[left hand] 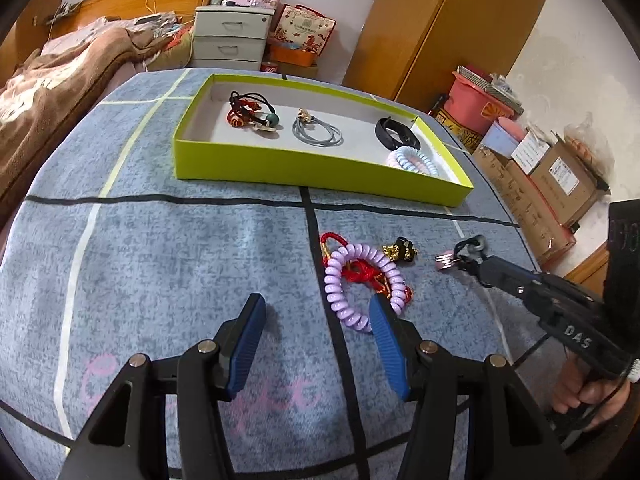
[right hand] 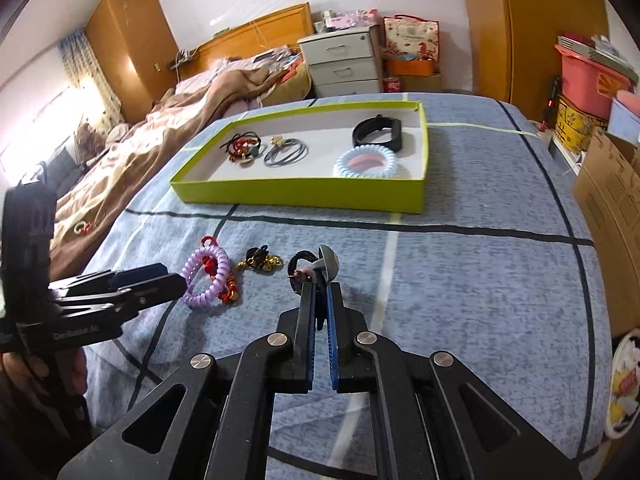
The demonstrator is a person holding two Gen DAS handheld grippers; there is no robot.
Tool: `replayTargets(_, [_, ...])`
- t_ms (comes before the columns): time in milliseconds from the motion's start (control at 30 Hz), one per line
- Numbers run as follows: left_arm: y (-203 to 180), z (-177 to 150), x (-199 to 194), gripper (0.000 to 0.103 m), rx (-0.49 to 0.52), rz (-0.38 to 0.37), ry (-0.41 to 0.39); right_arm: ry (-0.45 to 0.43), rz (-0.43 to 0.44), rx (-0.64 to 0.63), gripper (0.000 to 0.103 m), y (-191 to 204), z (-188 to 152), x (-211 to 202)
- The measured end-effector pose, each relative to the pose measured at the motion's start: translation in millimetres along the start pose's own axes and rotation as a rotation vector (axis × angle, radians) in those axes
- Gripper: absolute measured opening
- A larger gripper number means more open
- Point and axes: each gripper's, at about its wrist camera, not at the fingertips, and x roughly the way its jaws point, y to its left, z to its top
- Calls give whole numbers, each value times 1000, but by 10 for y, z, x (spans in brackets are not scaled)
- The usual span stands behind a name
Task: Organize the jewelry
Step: 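Grasp the purple coil hair tie with the left tool while the right tool holds the black tie, then carry the purple coil and black tie over the green lid with both tools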
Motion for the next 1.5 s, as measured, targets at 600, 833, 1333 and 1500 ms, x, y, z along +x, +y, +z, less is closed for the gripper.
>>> replayTargets(600, [-254,21,105,30,174,187,-3,-27,9,30,5,-63,12,-69])
replayTargets(833, [-258,20,106,12,144,126,4,-33,2,37,5,-67,5,-82])
replayTargets(1333, [-212,31,-49,10,97,64,-35,-51,-3,39,5,-46,6,-129])
replayTargets(1500, [-235,49,-120,10,99,60,-52,-63,-5,40,5,-25,13,-173])
